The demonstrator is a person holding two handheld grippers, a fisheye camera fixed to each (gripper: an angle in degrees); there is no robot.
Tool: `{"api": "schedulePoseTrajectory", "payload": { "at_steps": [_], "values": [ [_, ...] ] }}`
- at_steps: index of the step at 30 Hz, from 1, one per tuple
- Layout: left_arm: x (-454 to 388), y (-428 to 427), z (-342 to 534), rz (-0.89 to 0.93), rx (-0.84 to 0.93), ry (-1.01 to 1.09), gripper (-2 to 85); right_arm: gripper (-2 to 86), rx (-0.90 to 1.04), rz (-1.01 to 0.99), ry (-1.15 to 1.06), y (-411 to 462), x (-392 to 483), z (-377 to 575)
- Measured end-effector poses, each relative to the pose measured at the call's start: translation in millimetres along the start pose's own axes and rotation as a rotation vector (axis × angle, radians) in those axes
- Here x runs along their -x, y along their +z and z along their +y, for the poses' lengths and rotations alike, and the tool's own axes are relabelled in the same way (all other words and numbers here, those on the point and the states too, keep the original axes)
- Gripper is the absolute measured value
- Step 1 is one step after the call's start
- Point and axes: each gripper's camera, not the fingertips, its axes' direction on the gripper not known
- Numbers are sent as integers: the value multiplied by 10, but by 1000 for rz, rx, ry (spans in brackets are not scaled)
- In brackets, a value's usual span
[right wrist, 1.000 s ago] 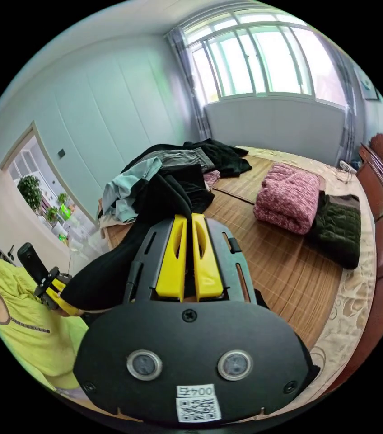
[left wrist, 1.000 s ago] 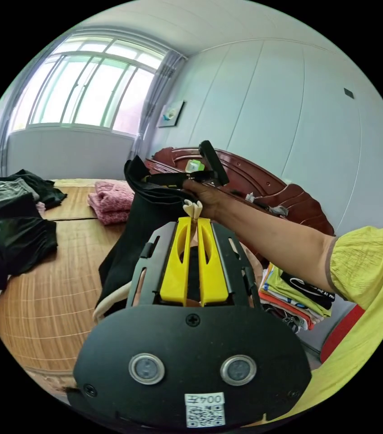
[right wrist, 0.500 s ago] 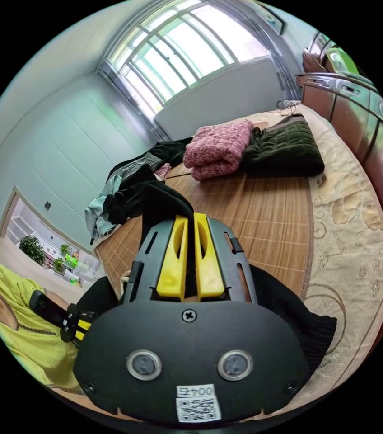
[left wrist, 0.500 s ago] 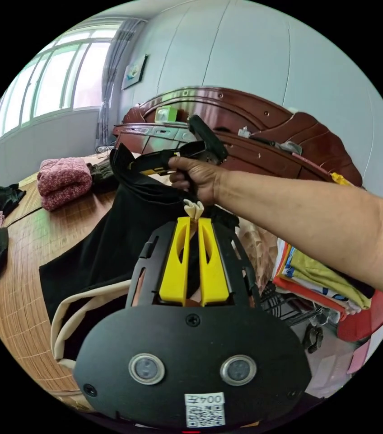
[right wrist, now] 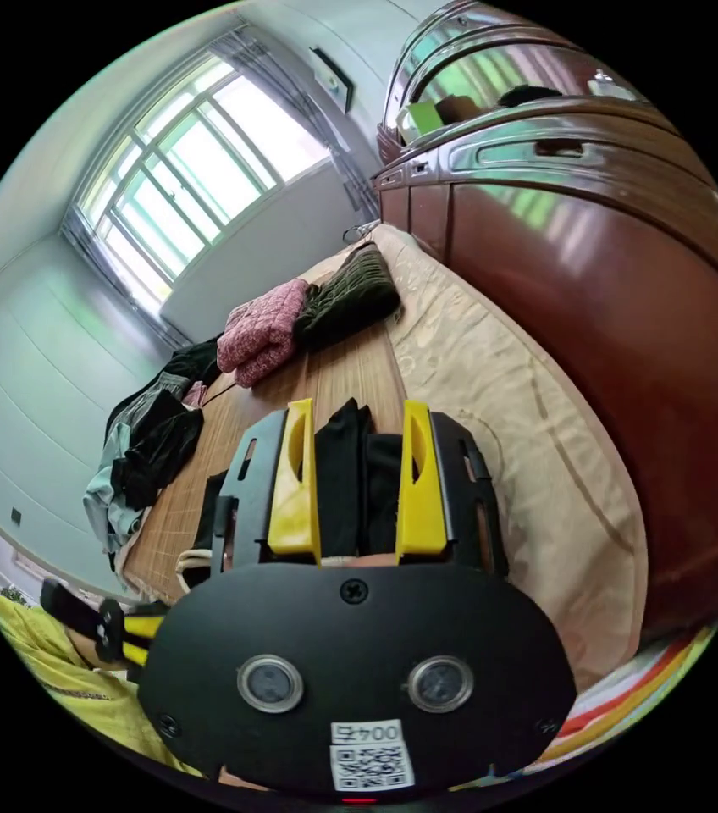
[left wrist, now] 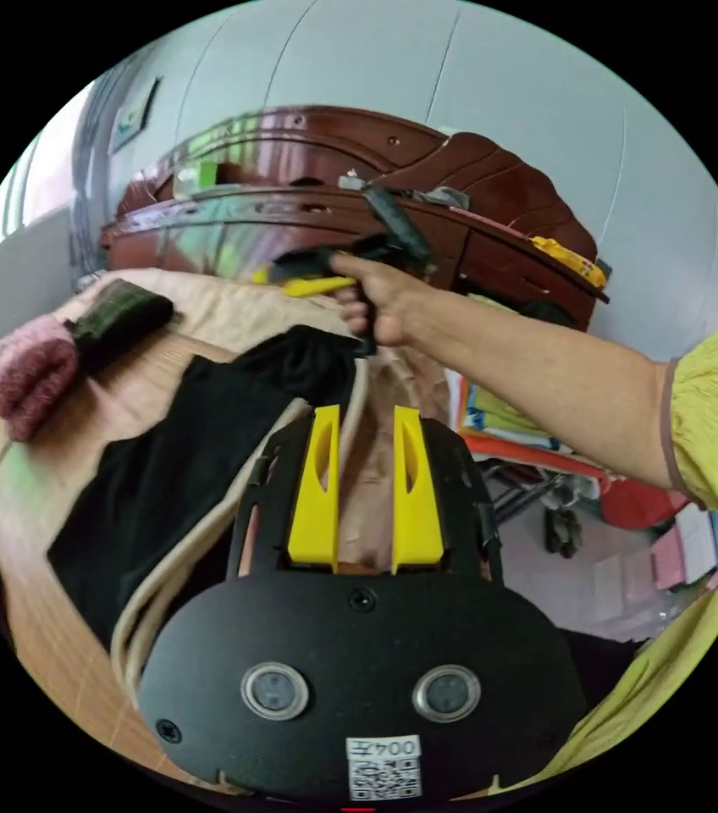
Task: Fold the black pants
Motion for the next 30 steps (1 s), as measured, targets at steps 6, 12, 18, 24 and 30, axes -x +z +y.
{"api": "schedulePoseTrajectory", "payload": {
  "at_steps": [6, 12, 18, 24, 30],
  "values": [
    [2350, -834, 1186, -241, 155, -442, 136, 180, -53, 133, 89, -392, -11, 888],
    [3790, -1111, 1997, -131, 179, -743, 158, 196, -135, 196, 245, -376, -48, 1354],
    [4283, -950, 1935, -23, 149, -701, 153, 195, -140, 156, 355, -195, -64, 1450],
    [4716, -1083, 1953, -55, 176, -711, 123, 192, -130, 149, 401, -8, -57, 1445],
    [5056, -1397, 2045, 73, 174, -754, 43, 154, -52, 227, 345, 323, 119, 1352]
  ]
}}
